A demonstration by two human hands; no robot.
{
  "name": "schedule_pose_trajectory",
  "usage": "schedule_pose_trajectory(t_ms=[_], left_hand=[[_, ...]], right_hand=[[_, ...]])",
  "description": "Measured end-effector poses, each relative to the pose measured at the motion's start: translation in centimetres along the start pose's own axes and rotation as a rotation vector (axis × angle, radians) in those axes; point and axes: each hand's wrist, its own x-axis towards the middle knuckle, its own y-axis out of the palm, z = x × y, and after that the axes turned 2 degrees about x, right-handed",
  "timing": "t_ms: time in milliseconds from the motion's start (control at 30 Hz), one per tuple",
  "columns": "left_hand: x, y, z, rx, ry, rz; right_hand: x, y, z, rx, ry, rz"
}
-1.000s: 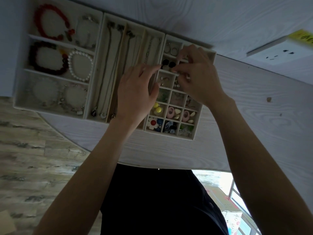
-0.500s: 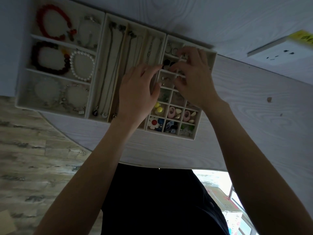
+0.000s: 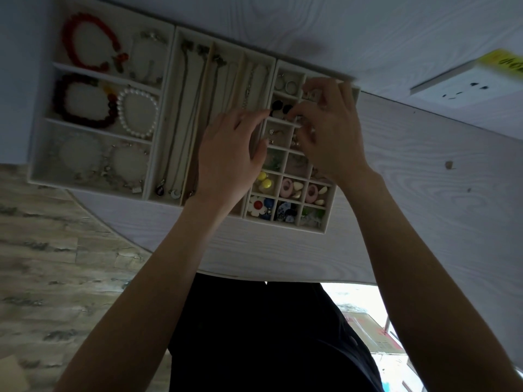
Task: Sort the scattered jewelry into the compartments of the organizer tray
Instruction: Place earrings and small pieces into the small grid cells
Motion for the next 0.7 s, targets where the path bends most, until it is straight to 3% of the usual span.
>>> schedule_pose_trajectory(t_ms=[333, 567, 700], left_hand=[[0.0, -0.1, 0.0, -0.005, 0.005, -0.002], [0.0, -0.1, 0.0, 0.005, 0.014, -0.012], [-0.1, -0.1, -0.1, 0.005, 0.010, -0.013]], right_hand=[[1.1, -0.2, 0.6, -0.078, -0.058, 0.092], [1.7, 0.1, 0.4, -0.384, -0.234, 0.136], [1.6, 0.1, 0.3, -0.285, -0.187, 0.089]])
